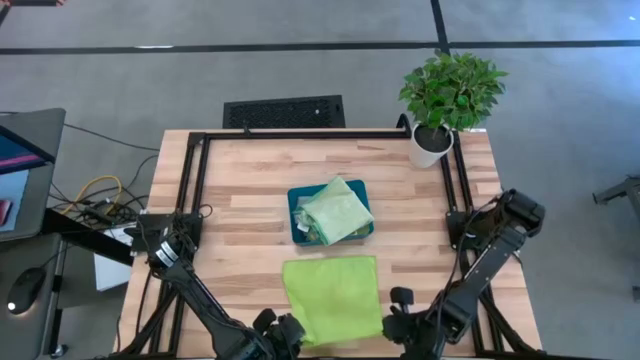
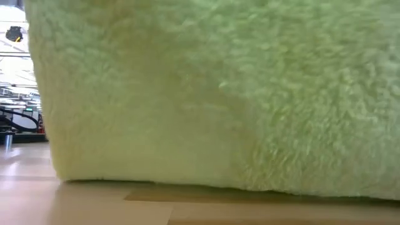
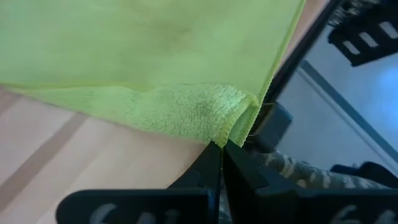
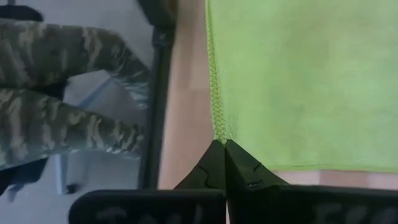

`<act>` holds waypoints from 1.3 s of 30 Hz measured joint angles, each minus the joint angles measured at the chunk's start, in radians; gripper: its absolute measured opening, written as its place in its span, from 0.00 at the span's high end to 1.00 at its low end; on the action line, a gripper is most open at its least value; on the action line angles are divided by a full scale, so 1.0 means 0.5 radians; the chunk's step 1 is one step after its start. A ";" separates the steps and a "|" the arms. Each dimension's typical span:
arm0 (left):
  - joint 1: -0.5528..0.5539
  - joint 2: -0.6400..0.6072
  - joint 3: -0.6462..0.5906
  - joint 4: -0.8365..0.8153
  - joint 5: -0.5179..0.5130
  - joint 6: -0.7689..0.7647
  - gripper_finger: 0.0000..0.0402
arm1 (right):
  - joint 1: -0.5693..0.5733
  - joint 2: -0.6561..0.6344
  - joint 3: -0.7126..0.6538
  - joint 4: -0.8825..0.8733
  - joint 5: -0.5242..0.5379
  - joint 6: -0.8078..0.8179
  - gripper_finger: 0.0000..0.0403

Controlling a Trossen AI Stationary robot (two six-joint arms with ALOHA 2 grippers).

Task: Fold microfiber towels
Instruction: Fold the green microfiber towel

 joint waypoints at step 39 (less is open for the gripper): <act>0.460 0.002 -0.228 -0.833 -0.047 -0.029 0.99 | -0.547 0.032 -0.031 -0.579 0.351 -0.125 0.94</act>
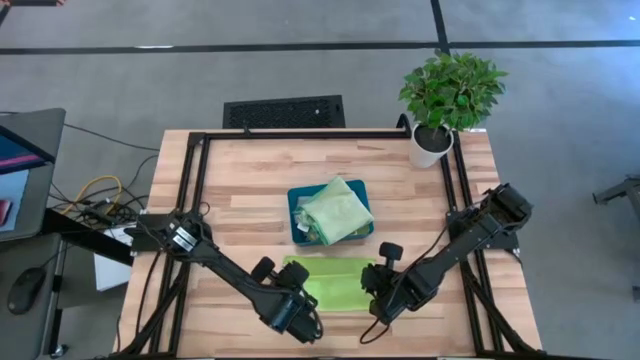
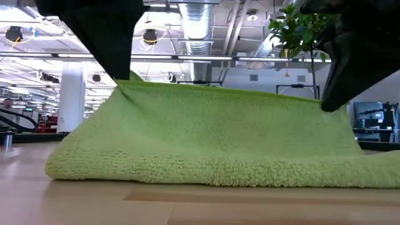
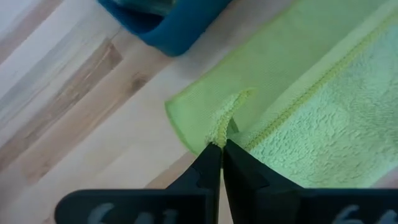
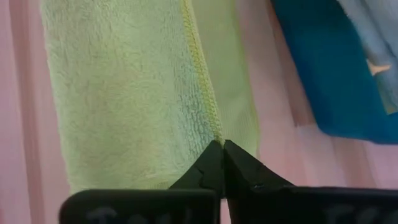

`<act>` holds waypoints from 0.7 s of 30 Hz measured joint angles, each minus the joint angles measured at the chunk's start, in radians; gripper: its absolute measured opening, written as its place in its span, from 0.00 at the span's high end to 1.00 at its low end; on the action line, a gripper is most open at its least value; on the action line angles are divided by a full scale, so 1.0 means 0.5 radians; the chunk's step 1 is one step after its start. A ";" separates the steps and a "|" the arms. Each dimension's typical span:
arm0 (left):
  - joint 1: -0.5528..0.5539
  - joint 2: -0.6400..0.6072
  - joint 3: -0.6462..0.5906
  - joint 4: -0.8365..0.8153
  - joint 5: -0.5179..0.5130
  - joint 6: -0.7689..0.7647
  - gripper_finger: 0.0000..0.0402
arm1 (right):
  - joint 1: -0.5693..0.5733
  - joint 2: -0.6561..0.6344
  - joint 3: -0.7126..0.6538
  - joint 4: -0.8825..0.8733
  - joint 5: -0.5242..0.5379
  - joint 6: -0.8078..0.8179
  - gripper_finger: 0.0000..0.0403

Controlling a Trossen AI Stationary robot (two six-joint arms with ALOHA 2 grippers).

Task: Fold microfiber towels
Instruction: Fold the green microfiber towel

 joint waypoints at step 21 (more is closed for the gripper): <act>0.100 0.000 -0.004 -0.017 0.124 0.356 0.67 | -0.136 0.000 -0.003 -0.036 -0.244 -0.105 0.48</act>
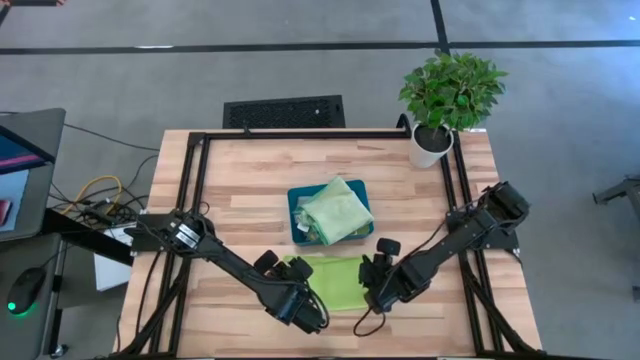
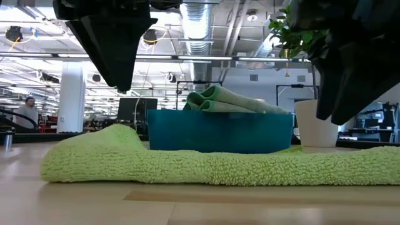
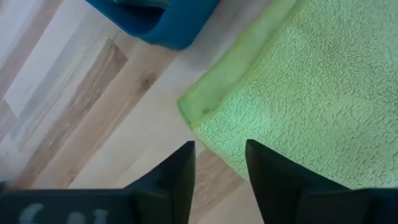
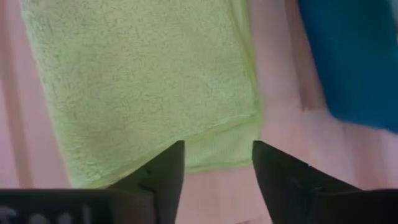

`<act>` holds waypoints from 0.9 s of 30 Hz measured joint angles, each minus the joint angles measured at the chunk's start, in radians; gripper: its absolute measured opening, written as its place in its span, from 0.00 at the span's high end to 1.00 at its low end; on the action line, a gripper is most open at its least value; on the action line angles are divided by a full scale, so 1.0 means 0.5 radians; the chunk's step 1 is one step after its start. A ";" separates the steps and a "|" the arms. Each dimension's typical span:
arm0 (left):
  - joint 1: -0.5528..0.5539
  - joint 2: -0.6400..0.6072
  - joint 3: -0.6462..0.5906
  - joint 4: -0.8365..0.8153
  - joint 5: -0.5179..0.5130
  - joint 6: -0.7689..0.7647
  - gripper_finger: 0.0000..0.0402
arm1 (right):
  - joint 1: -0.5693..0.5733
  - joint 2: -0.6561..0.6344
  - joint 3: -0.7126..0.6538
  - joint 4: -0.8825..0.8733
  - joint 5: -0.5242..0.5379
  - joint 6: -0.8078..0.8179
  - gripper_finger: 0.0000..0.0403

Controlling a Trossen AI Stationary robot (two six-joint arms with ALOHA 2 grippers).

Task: Fold microfiber towels
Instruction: Fold the green microfiber towel

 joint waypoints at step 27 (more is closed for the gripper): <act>-0.389 -0.004 -0.512 1.198 -0.022 0.843 0.63 | 0.348 -0.002 -0.089 0.570 0.072 -0.561 0.44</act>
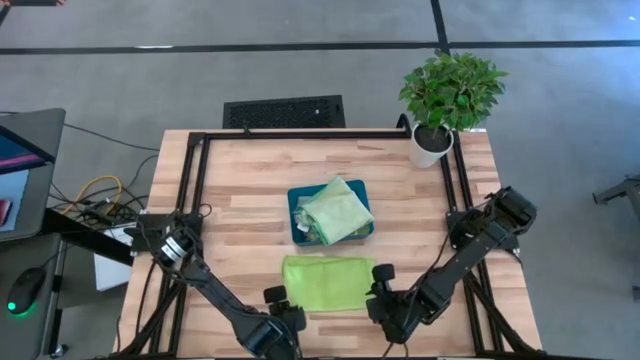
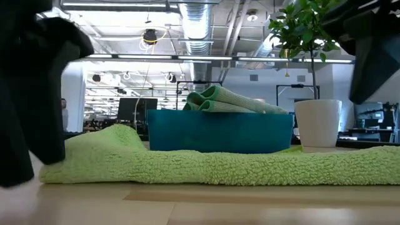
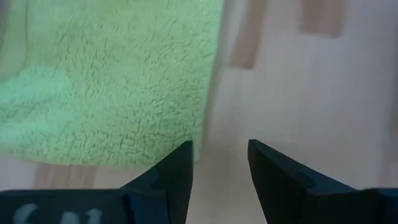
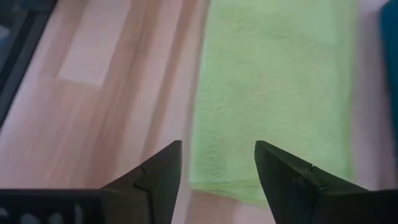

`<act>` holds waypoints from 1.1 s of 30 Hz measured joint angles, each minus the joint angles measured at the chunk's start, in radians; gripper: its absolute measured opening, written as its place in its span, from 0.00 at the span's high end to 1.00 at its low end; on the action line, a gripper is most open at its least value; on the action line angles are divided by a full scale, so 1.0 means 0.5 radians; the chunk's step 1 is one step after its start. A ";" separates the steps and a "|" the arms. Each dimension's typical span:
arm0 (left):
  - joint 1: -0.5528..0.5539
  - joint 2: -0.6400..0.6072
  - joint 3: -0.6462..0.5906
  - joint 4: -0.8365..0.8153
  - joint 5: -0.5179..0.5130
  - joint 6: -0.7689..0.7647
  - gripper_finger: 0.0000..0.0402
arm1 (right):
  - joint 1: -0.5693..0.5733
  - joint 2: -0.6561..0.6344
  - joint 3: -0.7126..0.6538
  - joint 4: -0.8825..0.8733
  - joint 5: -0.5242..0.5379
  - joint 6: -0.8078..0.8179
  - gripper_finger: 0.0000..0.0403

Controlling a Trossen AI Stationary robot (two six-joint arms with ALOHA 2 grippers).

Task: Fold microfiber towels
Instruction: Fold the green microfiber towel

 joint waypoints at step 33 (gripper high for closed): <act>0.114 0.004 -0.020 -0.203 -0.062 -0.211 0.64 | -0.327 0.259 -0.001 0.117 -0.219 0.020 0.44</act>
